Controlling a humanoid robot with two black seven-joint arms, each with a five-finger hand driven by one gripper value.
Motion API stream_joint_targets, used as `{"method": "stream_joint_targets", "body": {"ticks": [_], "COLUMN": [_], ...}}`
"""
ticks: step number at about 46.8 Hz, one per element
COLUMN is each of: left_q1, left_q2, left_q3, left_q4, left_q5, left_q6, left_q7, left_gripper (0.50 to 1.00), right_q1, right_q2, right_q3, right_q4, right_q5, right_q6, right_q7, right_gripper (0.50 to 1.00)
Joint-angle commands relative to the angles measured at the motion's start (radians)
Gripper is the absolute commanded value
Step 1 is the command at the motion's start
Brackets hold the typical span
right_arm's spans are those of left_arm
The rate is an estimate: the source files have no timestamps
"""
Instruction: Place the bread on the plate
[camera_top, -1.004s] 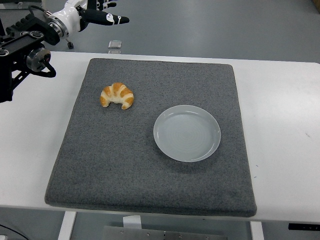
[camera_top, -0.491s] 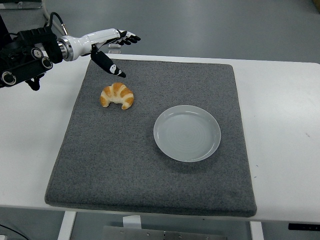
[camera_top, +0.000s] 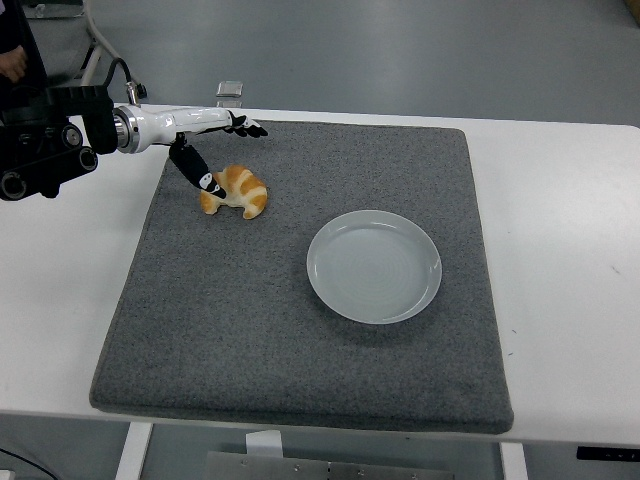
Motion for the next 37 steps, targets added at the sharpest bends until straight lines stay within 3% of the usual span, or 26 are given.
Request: {"method": "stream_joint_targets", "body": {"ticks": [1, 27, 37], "left_q1": [0.005, 0.065, 0.092], "left_q2": [-0.008, -0.018, -0.067], "left_q3": [0.001, 0.002, 0.002], "left_q4": [0.000, 0.034, 0.077], "left_q5": [0.004, 0.005, 0.027], "left_q6": [0.028, 0.069, 0.103], "left_q7": [0.001, 0.006, 0.006], "left_gripper": [0.994, 0.994, 0.994], "right_q1": [0.000, 0.000, 0.000], "right_q2": [0.000, 0.000, 0.000], "right_q3": [0.000, 0.000, 0.000], "right_q4": [0.000, 0.001, 0.001], "right_q5": [0.000, 0.000, 0.000], "right_q6": [0.000, 0.000, 0.000], "right_q7": [0.000, 0.000, 0.000], "right_gripper": [0.932, 0.932, 0.930]}}
